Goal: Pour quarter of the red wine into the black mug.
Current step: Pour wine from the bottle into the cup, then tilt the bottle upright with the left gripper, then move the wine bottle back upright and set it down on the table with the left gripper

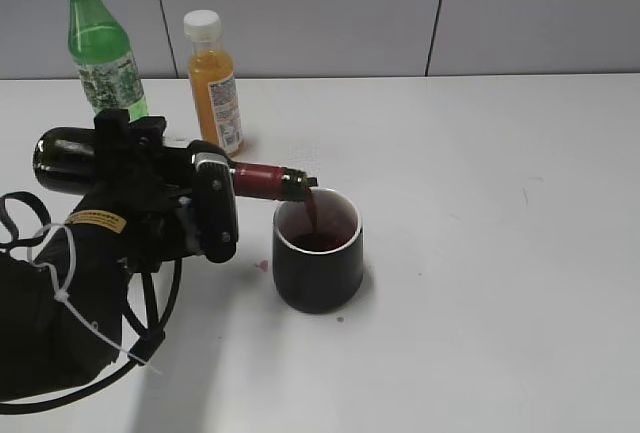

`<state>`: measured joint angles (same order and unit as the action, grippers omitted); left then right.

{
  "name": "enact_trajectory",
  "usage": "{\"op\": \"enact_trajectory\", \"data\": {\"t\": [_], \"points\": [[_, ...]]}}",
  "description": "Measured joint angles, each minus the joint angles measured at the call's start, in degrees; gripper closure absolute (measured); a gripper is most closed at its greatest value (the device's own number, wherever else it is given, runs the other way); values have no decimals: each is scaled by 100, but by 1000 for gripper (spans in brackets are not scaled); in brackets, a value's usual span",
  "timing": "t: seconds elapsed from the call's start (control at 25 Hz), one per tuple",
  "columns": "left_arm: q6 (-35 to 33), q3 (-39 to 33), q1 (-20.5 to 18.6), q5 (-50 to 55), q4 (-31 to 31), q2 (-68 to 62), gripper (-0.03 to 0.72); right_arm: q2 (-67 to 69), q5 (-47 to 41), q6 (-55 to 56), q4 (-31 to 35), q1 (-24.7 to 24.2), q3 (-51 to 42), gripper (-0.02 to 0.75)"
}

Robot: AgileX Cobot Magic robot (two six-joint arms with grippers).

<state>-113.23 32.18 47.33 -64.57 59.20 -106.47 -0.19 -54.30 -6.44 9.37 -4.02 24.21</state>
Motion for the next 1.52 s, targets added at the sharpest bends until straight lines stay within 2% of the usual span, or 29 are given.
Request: {"op": "enact_trajectory", "data": {"t": [0.24, 0.4, 0.76, 0.88, 1.12, 1.36, 1.52], "points": [[615, 0, 0, 0, -60, 0, 150, 0, 0, 0, 0, 0, 0, 152], [1029, 0, 0, -5, -339, 0, 150, 0, 0, 0, 0, 0, 0, 152], [2607, 0, 0, 58, -886, 0, 150, 0, 0, 0, 5, 0, 0, 152], [3550, 0, 0, 39, -932, 0, 150, 0, 0, 0, 5, 0, 0, 152], [5969, 0, 0, 3, -1045, 0, 150, 0, 0, 0, 5, 0, 0, 152], [7009, 0, -5, 3, -1683, 0, 150, 0, 0, 0, 5, 0, 0, 152], [7919, 0, -5, 3, -1770, 0, 150, 0, 0, 0, 5, 0, 0, 152]]}}
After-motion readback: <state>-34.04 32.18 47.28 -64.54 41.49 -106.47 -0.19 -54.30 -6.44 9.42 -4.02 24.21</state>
